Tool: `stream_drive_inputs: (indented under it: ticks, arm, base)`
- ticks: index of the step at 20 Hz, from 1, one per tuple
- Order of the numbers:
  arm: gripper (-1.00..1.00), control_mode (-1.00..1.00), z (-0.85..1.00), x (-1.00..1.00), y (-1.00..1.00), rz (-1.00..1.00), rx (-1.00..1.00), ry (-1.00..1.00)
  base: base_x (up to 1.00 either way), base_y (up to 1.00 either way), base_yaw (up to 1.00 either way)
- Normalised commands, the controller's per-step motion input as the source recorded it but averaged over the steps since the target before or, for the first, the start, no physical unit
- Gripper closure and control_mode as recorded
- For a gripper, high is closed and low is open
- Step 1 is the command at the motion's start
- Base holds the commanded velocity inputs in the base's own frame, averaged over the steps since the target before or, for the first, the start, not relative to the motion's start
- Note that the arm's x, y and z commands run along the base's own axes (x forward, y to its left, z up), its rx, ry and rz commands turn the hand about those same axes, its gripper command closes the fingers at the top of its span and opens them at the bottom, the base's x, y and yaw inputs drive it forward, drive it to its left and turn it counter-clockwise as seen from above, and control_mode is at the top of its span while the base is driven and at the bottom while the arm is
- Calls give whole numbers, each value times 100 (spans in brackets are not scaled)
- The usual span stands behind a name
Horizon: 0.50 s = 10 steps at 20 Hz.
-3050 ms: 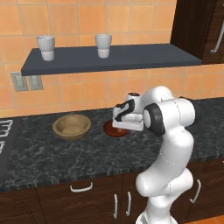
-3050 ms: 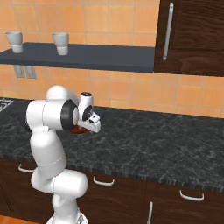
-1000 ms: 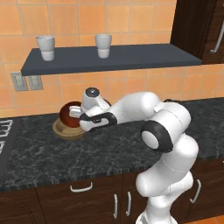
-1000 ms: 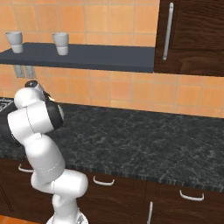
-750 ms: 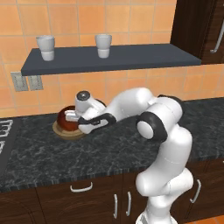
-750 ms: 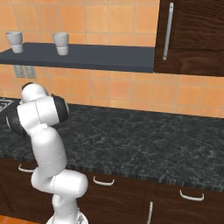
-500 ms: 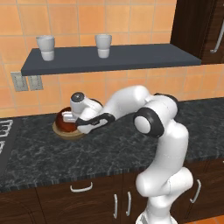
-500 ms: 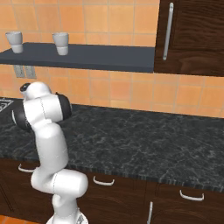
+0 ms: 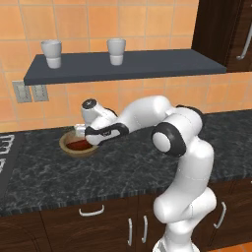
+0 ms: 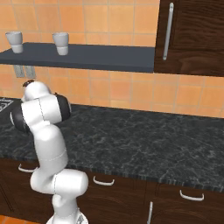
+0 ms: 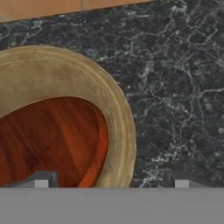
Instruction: Pick up the bowls on the counter and stack them on top of one another in the open cabinet. Place the smaller bowl on top of the larger bowl.
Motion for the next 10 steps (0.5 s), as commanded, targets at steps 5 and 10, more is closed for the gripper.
stream_drive_inputs:
  ticks: [5, 10]
  arm:
    - [-100, -100, -33, 22, -6, 0, 0, 16]
    - [-100, -100, -28, 14, 11, 0, 0, 7]
  base:
    - [0, 0, 0]
    - [0, 0, 0]
